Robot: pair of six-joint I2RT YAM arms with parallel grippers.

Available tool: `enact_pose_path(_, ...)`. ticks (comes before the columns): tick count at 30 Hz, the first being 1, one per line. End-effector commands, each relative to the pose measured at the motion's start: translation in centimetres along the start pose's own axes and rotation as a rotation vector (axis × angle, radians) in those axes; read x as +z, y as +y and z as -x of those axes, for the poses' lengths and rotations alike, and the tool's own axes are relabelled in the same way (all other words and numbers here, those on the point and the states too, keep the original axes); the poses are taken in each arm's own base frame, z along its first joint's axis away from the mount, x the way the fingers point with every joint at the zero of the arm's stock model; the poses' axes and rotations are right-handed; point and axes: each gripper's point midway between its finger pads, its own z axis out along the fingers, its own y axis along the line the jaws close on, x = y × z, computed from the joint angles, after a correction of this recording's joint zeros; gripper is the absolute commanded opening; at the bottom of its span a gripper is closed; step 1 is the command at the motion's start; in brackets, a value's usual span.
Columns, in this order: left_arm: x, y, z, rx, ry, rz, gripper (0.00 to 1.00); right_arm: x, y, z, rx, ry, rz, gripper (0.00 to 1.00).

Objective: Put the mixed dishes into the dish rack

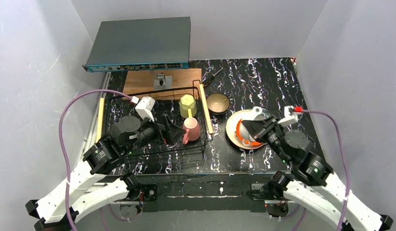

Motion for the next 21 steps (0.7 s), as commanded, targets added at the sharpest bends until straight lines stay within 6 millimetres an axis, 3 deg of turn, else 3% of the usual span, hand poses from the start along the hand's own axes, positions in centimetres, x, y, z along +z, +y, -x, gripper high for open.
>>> enact_pose_path(1, 0.9, -5.0, -0.4, -0.111, 0.040, -0.253, 0.98, -1.4, 14.4, 3.8, 0.105, -0.019, 0.529, 0.01)
enact_pose_path(4, 1.3, -8.3, -0.1, -0.177, 0.057, -0.430, 0.98, -2.1, 18.9, 3.9, 0.183, -0.005, 0.781, 0.01)
enact_pose_path(10, 0.3, -13.2, 2.0, -0.245, 0.009, -0.735, 0.98, -1.5, 23.4, 4.9, 0.280, 0.025, 0.924, 0.01)
enact_pose_path(15, 0.3, -13.7, 3.0, -0.261, -0.034, -0.769, 0.98, -2.0, 26.0, 5.0, 0.389, 0.079, 1.069, 0.01)
enact_pose_path(21, 0.3, -12.2, 4.1, -0.257, -0.151, -0.709, 0.98, -2.6, 27.2, 4.5, 0.488, 0.118, 1.170, 0.01)
